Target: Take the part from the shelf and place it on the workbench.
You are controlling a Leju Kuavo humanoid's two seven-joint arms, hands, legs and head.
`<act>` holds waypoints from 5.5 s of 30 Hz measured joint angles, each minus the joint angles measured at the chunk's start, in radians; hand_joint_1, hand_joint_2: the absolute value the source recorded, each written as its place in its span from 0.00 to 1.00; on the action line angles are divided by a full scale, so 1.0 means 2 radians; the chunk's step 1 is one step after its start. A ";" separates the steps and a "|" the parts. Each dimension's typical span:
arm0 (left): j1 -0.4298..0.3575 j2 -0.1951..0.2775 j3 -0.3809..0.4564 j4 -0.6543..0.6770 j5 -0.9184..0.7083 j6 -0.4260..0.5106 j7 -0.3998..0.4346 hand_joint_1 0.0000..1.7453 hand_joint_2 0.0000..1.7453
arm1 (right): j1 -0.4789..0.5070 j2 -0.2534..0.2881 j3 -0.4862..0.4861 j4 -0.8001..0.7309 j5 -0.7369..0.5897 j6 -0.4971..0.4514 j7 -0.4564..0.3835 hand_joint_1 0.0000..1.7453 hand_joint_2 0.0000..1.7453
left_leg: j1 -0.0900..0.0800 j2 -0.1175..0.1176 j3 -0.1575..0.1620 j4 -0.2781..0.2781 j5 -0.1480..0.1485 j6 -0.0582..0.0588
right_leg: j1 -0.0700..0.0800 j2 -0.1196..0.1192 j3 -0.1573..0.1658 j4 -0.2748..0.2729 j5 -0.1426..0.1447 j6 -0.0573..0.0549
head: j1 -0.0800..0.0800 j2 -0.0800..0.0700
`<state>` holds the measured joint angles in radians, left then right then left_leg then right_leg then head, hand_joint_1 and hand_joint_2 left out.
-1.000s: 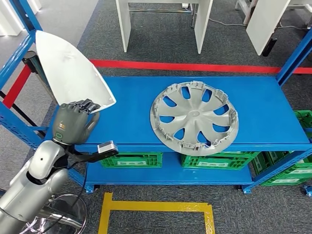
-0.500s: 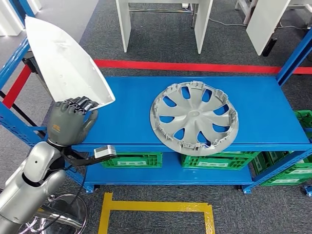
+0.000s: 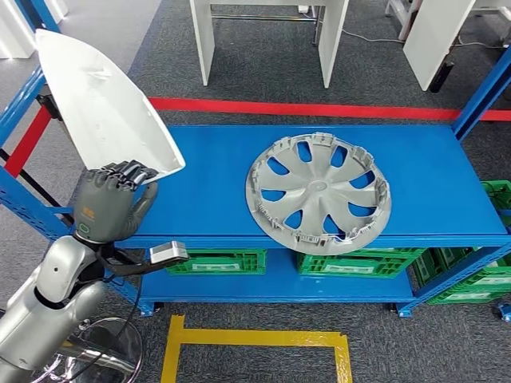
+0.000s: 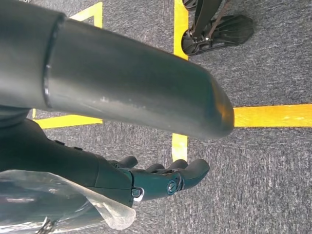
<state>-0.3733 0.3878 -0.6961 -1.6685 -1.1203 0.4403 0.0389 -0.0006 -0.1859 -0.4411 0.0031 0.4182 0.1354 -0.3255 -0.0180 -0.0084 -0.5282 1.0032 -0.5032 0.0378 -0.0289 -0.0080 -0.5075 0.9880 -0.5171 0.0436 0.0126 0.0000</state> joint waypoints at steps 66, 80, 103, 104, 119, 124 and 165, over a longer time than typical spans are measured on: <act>0.135 0.115 0.131 -0.067 0.015 0.020 -0.014 1.00 1.00 | -0.010 0.070 0.009 0.003 -0.002 0.011 -0.138 0.00 0.00 | 0.009 0.001 -0.075 0.130 -0.058 -0.029 | 0.005 -0.001 -0.020 0.007 0.011 -0.025 | -0.006 0.000; 0.131 0.090 0.142 -0.079 0.007 -0.004 -0.021 1.00 1.00 | 0.175 0.138 0.037 -0.446 -0.082 0.161 0.052 0.00 0.00 | 0.006 0.007 0.013 -0.019 0.004 0.001 | 0.005 0.000 -0.090 0.100 -0.039 -0.001 | -0.004 0.000; 0.127 0.080 0.144 -0.082 0.010 -0.006 -0.021 1.00 1.00 | 0.219 0.153 0.068 -0.581 -0.122 0.140 0.055 0.00 0.00 | 0.008 0.005 0.033 -0.002 -0.008 -0.021 | 0.013 -0.005 -0.043 0.000 0.036 -0.021 | -0.006 0.000; 0.125 0.080 0.144 -0.081 0.011 -0.006 -0.022 1.00 1.00 | 0.220 0.152 0.073 -0.584 -0.132 0.135 0.057 0.00 0.00 | 0.006 0.005 0.040 -0.018 -0.012 -0.018 | 0.012 -0.006 -0.046 0.000 0.040 -0.017 | -0.006 0.000; 0.095 0.080 0.130 -0.071 0.040 0.004 -0.009 1.00 1.00 | 0.241 -0.085 0.423 -0.720 -0.546 -0.256 0.157 0.00 0.00 | 0.007 0.006 -0.040 0.010 0.029 -0.008 | 0.003 0.009 -0.003 0.019 -0.010 0.009 | -0.001 0.000; 0.088 0.090 0.121 -0.060 0.053 0.011 -0.004 1.00 1.00 | 0.190 -0.203 0.640 -0.782 -0.693 -0.379 0.109 0.00 0.00 | 0.009 0.005 -0.059 0.039 0.002 -0.021 | 0.004 0.004 -0.021 0.014 0.007 -0.015 | -0.002 0.000; 0.100 0.127 0.110 -0.034 0.115 0.032 -0.028 1.00 1.00 | 0.114 -0.326 0.871 -0.886 -0.695 -0.415 0.107 0.00 0.00 | 0.000 0.006 0.023 0.023 -0.001 -0.004 | 0.014 -0.004 -0.052 0.010 0.039 -0.018 | -0.003 0.000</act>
<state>-0.1735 0.6413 -0.4760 -1.7369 -0.8906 0.5047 -0.0161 0.2275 -0.8370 1.3006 -1.7683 -0.9716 -0.6954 -0.1106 -0.0182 0.0046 -0.4813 1.0485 -0.5059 0.0290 -0.0004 -0.0168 -0.6121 1.0088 -0.4382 0.0073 0.0058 0.0000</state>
